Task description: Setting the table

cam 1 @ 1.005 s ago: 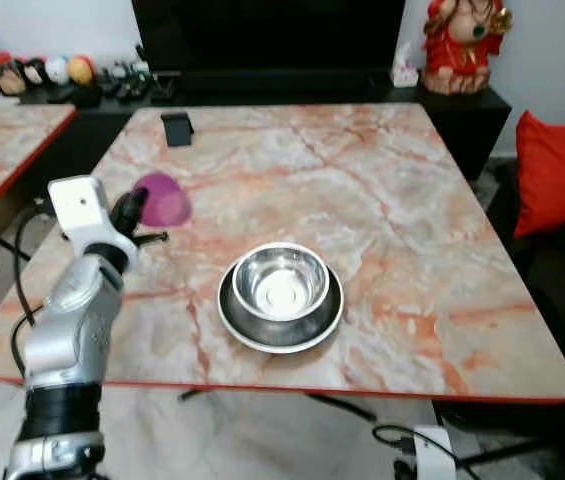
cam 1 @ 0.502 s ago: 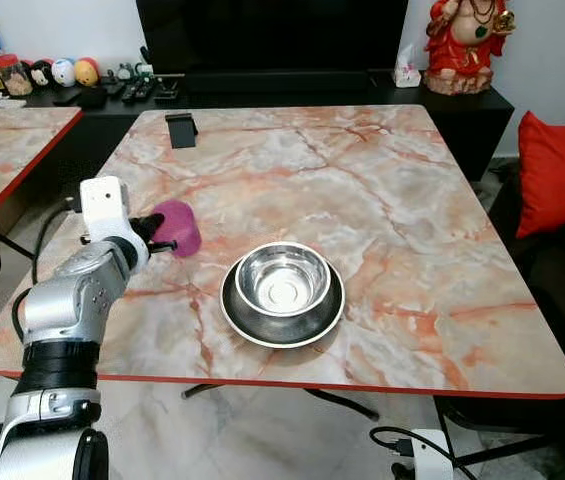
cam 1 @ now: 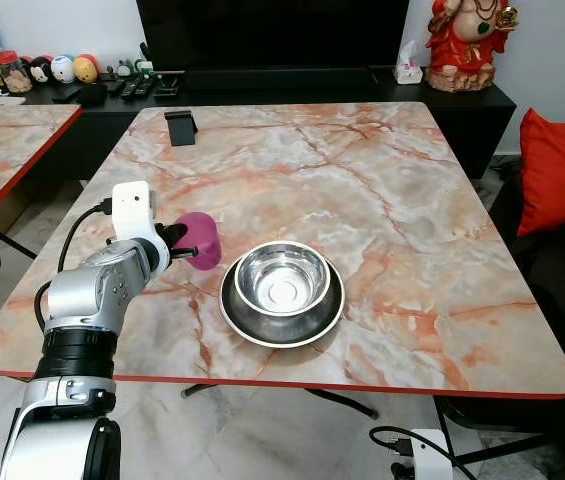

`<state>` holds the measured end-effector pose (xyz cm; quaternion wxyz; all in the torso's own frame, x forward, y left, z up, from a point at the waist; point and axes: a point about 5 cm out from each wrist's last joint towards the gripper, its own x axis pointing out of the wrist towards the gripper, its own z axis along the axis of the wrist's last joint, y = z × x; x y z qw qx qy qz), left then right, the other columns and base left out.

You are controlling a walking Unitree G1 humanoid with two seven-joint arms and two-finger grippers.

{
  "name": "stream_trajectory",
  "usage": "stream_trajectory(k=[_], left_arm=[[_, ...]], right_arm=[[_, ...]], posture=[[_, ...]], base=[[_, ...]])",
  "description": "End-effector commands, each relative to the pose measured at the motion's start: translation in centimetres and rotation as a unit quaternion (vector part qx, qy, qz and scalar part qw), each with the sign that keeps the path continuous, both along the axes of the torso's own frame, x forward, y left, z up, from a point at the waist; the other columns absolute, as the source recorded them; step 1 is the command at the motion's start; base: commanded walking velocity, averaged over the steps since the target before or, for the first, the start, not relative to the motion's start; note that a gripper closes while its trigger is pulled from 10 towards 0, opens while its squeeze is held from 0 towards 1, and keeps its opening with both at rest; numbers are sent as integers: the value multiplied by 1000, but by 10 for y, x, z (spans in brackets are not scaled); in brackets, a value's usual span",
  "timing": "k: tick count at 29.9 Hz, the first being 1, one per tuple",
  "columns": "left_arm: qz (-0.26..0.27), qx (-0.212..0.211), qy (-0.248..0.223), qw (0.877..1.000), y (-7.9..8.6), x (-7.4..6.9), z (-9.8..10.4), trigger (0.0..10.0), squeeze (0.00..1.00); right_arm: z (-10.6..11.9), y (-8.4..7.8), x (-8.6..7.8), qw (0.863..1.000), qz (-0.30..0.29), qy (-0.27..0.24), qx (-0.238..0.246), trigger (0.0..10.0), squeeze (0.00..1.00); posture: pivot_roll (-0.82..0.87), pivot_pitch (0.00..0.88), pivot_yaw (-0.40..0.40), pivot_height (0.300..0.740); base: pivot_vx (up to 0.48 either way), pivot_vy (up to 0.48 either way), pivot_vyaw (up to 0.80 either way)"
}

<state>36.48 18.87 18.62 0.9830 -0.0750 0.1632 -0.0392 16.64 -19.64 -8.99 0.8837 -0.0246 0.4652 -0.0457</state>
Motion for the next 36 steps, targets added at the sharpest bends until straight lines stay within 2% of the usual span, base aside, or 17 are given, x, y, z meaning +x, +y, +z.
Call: stream_trajectory(k=[1,9,36], left_arm=[[4,11,6,1000,-1,2,2,10000,0],[10,25,23,999,0,2,-1,10000,0],[19,23,40,999,-2,1,-10,10000,0]], right_arm=[[-3,1,-6,1000,-3,10,3,10000,0],[-3,1,-5,1000,-5,9,5,10000,0],[-1,5,-1,1000,-4,5,6,10000,0]], posture=[[-66,0,48,740],[-64,0,52,740],[-64,0,51,740]], base=[[0,0,0],[0,0,0],[0,0,0]])
